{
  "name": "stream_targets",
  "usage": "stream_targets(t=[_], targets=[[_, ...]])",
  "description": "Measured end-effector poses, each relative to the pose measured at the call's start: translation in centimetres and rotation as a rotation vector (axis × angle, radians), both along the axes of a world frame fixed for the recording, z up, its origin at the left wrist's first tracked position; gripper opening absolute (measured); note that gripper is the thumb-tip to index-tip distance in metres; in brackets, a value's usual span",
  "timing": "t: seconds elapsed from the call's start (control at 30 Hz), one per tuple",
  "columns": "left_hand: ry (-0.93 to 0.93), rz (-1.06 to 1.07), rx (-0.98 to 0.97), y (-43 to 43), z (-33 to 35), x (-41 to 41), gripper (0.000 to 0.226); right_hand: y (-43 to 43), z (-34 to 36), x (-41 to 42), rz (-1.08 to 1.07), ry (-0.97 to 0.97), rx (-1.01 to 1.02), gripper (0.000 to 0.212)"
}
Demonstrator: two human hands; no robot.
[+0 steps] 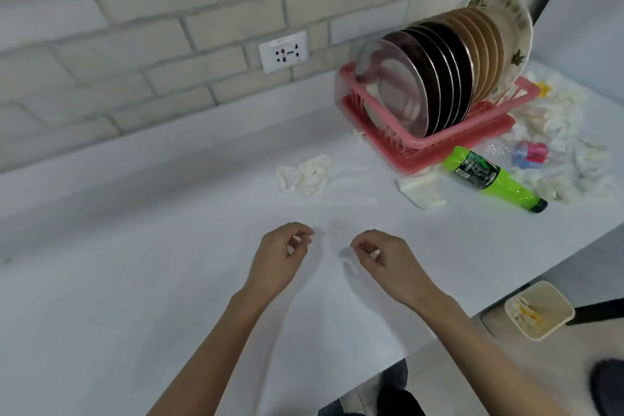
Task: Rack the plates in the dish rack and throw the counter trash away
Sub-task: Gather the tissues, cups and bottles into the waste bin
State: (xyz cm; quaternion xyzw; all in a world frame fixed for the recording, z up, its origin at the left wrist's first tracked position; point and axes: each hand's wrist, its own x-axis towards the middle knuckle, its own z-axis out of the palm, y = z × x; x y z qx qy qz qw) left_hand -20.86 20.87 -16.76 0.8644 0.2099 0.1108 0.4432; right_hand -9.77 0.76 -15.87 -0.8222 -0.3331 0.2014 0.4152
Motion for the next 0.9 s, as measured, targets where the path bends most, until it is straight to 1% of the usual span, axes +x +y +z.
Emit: stream_targets(t=[0.2,0.33,0.43,0.6,0.7,0.77,0.83,0.9], targets=[[-0.017,0.116,0.067,5.1,0.0,4.6,0.028,2.5,0.5,2.8,0.033,-0.053,-0.028,0.015],[0.091,0.174,0.186,7.8,-1.0,7.4,0.037,3.6,0.7,4.7,0.073,-0.103,-0.065,0.017],[0.170,0.167,0.212,8.9,-1.6,8.7,0.040,4.2,0.6,5.9,0.090,-0.124,-0.081,0.016],[0.280,0.143,0.244,9.6,-2.3,9.6,0.025,5.8,0.4,7.7,0.134,-0.137,-0.127,0.015],[0.258,0.193,0.241,10.1,-2.7,9.5,0.016,7.5,0.2,9.2,0.185,-0.163,-0.172,0.016],[0.229,0.256,0.202,10.4,-2.6,9.1,0.017,9.1,-0.1,10.5,0.210,-0.203,-0.195,0.018],[0.199,0.308,0.150,10.6,-2.5,8.3,0.017,10.8,-0.3,11.7,0.230,-0.240,-0.224,0.026],[0.163,0.347,0.094,10.6,-2.6,7.2,0.016,12.3,-0.5,12.7,0.259,-0.289,-0.275,0.042]])
